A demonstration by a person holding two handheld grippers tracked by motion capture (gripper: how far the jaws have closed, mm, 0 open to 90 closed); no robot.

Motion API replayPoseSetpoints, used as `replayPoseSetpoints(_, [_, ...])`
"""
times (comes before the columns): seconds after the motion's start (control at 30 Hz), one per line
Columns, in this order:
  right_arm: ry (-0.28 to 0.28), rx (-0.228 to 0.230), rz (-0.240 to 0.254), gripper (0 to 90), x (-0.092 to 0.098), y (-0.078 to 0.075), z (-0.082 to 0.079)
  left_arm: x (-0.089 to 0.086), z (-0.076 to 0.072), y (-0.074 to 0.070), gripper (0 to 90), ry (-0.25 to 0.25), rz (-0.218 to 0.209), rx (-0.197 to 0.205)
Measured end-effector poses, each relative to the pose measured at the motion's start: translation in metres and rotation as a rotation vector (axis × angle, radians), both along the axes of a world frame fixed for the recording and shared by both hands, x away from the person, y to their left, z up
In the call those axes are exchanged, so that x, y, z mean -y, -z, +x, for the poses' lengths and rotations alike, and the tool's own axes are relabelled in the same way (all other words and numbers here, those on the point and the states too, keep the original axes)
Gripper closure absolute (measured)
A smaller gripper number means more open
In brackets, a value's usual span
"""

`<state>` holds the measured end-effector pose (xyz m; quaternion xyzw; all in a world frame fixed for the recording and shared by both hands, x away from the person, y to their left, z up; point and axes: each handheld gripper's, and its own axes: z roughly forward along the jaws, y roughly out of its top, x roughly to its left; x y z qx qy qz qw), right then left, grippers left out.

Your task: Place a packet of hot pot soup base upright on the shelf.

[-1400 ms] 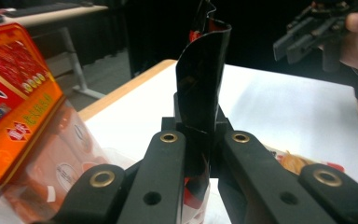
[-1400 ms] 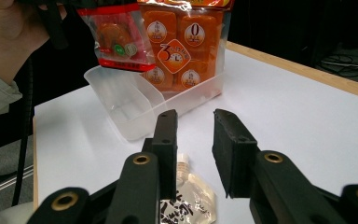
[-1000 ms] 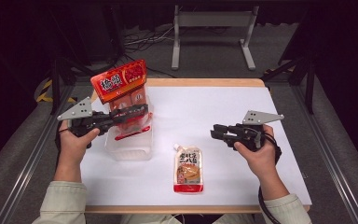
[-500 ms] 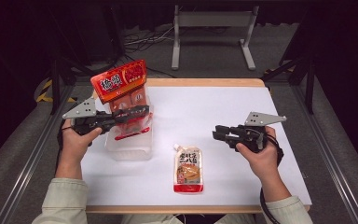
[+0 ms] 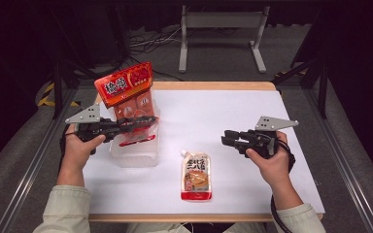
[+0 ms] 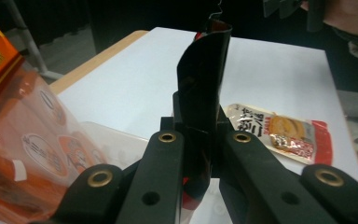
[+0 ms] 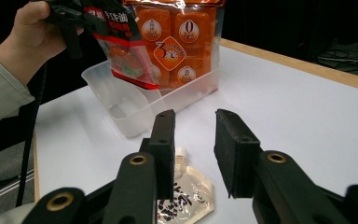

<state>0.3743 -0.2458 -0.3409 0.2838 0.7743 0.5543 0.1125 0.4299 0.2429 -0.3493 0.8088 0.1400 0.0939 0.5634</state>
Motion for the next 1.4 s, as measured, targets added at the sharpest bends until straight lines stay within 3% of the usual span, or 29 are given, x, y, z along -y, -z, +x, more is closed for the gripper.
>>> replayPoseSetpoints(0.1, [0.001, -0.001, 0.003, 68.6, 0.0, 0.0, 0.0, -0.003, 0.0, 0.003, 87.0, 0.036, -0.012, -0.033])
replayPoseSetpoints(0.23, [0.002, -0.001, 0.008, 68.3, 0.001, 0.0, 0.001, -0.007, -0.001, 0.003, 87.2, 0.056, -0.024, -0.043])
replayPoseSetpoints(0.47, [0.001, -0.004, 0.013, 67.8, 0.001, 0.001, 0.001, -0.007, 0.0, 0.005, 87.1, 0.051, -0.012, -0.063])
replayPoseSetpoints(0.57, [0.001, -0.006, 0.015, 67.6, 0.001, 0.001, 0.001, -0.005, 0.002, 0.008, 86.8, 0.031, -0.003, -0.077])
replayPoseSetpoints(0.77, [-0.002, -0.009, 0.015, 67.1, -0.001, 0.002, 0.001, -0.004, 0.007, 0.01, 86.2, -0.075, 0.001, -0.064])
replayPoseSetpoints(0.87, [-0.002, -0.011, 0.015, 66.8, -0.001, 0.003, 0.001, -0.004, 0.011, 0.014, 84.8, -0.143, 0.019, -0.06])
replayPoseSetpoints(0.9, [-0.002, -0.011, 0.016, 66.7, -0.001, 0.003, 0.002, -0.003, 0.013, 0.017, 84.4, -0.157, 0.045, -0.069])
replayPoseSetpoints(1.03, [-0.002, -0.01, 0.015, 66.5, -0.001, 0.003, 0.001, 0.006, 0.017, 0.026, 83.3, -0.155, 0.114, -0.098])
replayPoseSetpoints(1.23, [-0.001, -0.008, 0.016, 66.2, 0.0, 0.003, 0.001, 0.006, 0.018, 0.031, 81.7, -0.159, 0.127, -0.121])
replayPoseSetpoints(1.33, [-0.001, -0.006, 0.016, 65.4, 0.0, 0.003, 0.001, 0.003, 0.017, 0.03, 75.0, -0.19, 0.138, -0.125])
replayPoseSetpoints(1.4, [-0.001, -0.005, 0.016, 65.0, 0.0, 0.003, 0.001, 0.002, 0.015, 0.029, 62.0, -0.209, 0.108, -0.12])
